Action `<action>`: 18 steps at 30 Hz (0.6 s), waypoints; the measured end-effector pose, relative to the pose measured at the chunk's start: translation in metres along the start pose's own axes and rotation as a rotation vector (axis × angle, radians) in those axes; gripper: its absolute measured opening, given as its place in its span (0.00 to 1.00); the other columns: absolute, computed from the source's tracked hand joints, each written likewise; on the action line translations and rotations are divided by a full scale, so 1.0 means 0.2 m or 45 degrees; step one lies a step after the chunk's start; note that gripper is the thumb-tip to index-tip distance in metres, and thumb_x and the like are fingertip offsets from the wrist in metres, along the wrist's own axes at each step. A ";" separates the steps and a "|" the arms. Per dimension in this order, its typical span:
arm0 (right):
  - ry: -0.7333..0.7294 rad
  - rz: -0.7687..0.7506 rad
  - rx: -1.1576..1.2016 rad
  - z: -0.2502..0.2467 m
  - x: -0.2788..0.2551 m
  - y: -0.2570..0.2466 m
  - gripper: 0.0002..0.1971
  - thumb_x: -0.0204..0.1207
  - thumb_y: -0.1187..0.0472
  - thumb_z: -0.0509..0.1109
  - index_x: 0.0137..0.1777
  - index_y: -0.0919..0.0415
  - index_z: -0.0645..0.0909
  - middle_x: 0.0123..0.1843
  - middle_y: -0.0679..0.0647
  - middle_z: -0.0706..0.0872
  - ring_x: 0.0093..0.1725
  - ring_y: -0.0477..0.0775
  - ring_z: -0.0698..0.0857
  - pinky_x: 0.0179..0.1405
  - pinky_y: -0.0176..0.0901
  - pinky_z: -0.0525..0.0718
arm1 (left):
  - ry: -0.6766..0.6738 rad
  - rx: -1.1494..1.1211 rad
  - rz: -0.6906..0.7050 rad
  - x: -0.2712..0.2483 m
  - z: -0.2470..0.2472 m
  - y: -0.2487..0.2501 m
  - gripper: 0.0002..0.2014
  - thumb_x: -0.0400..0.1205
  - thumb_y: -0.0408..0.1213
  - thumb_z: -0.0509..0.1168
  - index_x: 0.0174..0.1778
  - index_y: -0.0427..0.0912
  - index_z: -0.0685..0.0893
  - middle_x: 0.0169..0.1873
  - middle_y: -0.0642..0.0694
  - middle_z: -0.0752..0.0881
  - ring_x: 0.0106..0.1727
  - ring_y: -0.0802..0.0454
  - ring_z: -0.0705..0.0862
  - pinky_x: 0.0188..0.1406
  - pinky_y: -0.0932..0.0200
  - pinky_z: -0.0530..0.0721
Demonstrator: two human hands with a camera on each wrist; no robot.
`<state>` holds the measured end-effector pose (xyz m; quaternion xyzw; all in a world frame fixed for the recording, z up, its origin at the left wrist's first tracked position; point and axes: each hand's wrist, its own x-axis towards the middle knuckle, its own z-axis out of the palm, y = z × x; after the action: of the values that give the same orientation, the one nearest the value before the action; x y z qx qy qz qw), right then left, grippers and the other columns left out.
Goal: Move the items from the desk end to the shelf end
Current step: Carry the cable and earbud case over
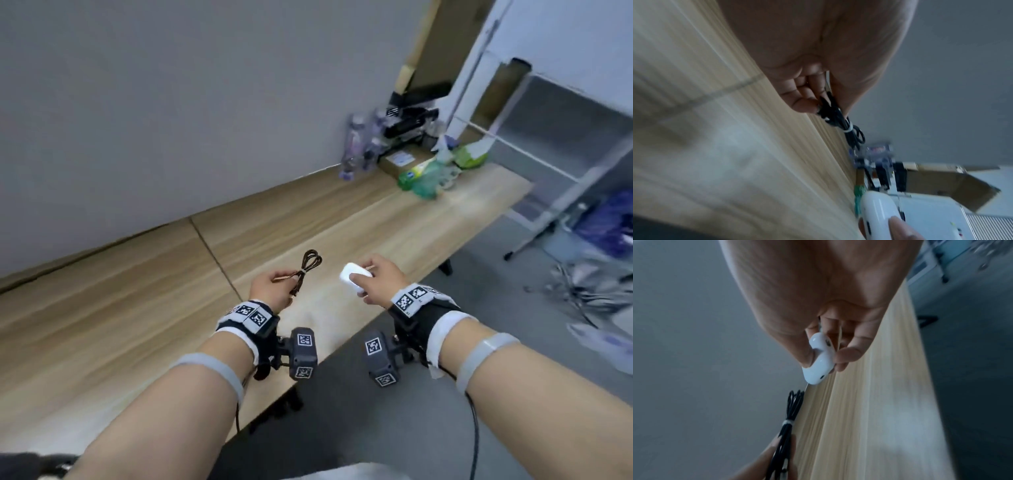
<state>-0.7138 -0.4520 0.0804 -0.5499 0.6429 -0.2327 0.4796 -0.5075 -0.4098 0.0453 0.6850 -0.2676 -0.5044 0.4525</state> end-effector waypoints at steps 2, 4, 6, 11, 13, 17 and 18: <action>0.121 -0.015 0.008 -0.33 0.04 0.06 0.06 0.76 0.62 0.72 0.46 0.52 0.78 0.47 0.58 0.85 0.29 0.55 0.83 0.24 0.38 0.82 | -0.068 -0.009 0.005 0.03 0.28 0.09 0.05 0.83 0.29 0.69 0.46 0.43 0.88 0.40 0.40 0.87 0.33 0.51 0.81 0.28 0.62 0.78; 0.236 -0.016 -0.009 -0.58 0.08 0.12 0.05 0.76 0.62 0.72 0.50 0.55 0.81 0.45 0.57 0.85 0.27 0.53 0.82 0.21 0.36 0.79 | -0.118 -0.006 0.021 0.05 0.51 0.16 0.06 0.83 0.31 0.70 0.42 0.46 0.87 0.41 0.42 0.88 0.37 0.51 0.84 0.31 0.60 0.81; 0.304 0.008 0.000 -0.77 0.13 0.19 0.10 0.76 0.62 0.72 0.56 0.59 0.84 0.43 0.58 0.85 0.25 0.54 0.81 0.24 0.39 0.79 | -0.159 -0.029 0.017 0.09 0.71 0.22 0.06 0.83 0.32 0.70 0.41 0.45 0.86 0.40 0.42 0.88 0.39 0.51 0.85 0.33 0.59 0.83; 0.317 0.096 0.081 -1.03 0.37 0.33 0.11 0.78 0.63 0.69 0.60 0.58 0.84 0.38 0.54 0.85 0.24 0.52 0.81 0.23 0.39 0.79 | -0.226 -0.078 -0.032 0.26 1.09 0.33 0.03 0.83 0.31 0.71 0.44 0.39 0.83 0.40 0.40 0.86 0.37 0.48 0.85 0.33 0.58 0.87; 0.326 0.137 0.082 -1.10 0.50 0.38 0.11 0.78 0.63 0.70 0.59 0.60 0.82 0.39 0.56 0.85 0.24 0.52 0.81 0.21 0.38 0.78 | -0.244 -0.095 -0.069 0.38 1.24 0.34 0.04 0.82 0.30 0.71 0.44 0.39 0.82 0.42 0.38 0.86 0.38 0.47 0.86 0.30 0.59 0.88; 0.275 0.202 0.039 -1.27 0.84 0.45 0.10 0.78 0.63 0.71 0.57 0.62 0.78 0.41 0.58 0.86 0.25 0.51 0.83 0.14 0.34 0.74 | -0.294 -0.139 -0.153 0.65 1.57 0.37 0.04 0.82 0.24 0.70 0.48 0.34 0.83 0.42 0.36 0.86 0.37 0.46 0.85 0.27 0.59 0.89; 0.251 0.206 0.012 -1.33 0.93 0.46 0.10 0.78 0.63 0.71 0.56 0.62 0.78 0.44 0.60 0.86 0.25 0.51 0.83 0.13 0.34 0.73 | -0.314 -0.156 -0.179 0.72 1.66 0.39 0.05 0.82 0.23 0.69 0.51 0.33 0.82 0.40 0.37 0.85 0.37 0.47 0.85 0.27 0.59 0.90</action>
<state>-0.9786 -0.6591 0.0516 -0.4683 0.7282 -0.2494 0.4339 -0.7607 -0.6796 0.0224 0.6060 -0.2414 -0.6305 0.4207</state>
